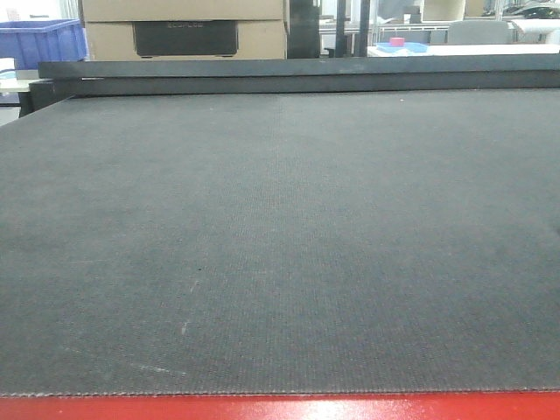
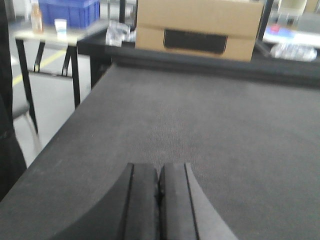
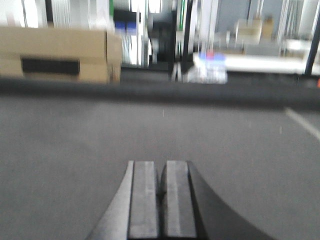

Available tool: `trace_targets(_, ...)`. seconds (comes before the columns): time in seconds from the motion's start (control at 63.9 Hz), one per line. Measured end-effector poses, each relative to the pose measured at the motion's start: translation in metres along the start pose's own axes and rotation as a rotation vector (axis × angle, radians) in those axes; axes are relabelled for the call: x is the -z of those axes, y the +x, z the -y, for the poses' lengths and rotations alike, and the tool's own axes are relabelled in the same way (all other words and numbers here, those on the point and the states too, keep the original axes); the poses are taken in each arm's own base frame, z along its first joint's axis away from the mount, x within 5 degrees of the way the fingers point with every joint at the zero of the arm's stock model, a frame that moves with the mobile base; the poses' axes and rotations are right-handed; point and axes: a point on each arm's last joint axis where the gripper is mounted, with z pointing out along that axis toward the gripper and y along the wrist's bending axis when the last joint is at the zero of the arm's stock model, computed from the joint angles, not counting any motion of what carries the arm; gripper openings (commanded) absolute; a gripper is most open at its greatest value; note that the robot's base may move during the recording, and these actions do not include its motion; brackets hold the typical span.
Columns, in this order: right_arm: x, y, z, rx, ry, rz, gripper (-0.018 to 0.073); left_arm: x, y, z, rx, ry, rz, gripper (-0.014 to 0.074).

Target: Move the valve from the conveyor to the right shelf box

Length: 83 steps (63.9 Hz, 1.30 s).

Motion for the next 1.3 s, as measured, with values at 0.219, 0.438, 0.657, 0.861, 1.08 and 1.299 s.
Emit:
trace_targets(0.219, -0.048, -0.051, -0.001, -0.001, -0.006, -0.302, -0.0165, -0.046, -0.065, 0.005, -0.002, -0.039, -0.300, -0.0111)
trace_targets(0.438, -0.113, -0.067, -0.001, -0.004, -0.011, -0.622, -0.0165, -0.116, -0.089, 0.008, -0.007, -0.078, -0.626, -0.0111)
trace_targets(0.657, -0.158, -0.059, 0.000, -0.006, -0.014, -0.833, -0.0165, -0.174, -0.083, 0.010, -0.013, -0.088, -0.745, -0.0111)
trace_targets(0.861, -0.185, -0.029, 0.001, -0.011, -0.016, -1.037, -0.0160, -0.206, -0.060, 0.010, -0.019, -0.097, -0.856, -0.0111)
trace_targets(1.08, -0.208, 0.004, 0.002, -0.015, -0.017, -1.236, 0.0025, -0.212, -0.056, 0.010, -0.018, -0.098, -0.877, -0.0111)
trace_targets(1.299, -0.217, 0.016, 0.000, -0.034, -0.027, -1.287, 0.0445, -0.211, -0.055, 0.010, -0.019, -0.099, -0.885, -0.0111)
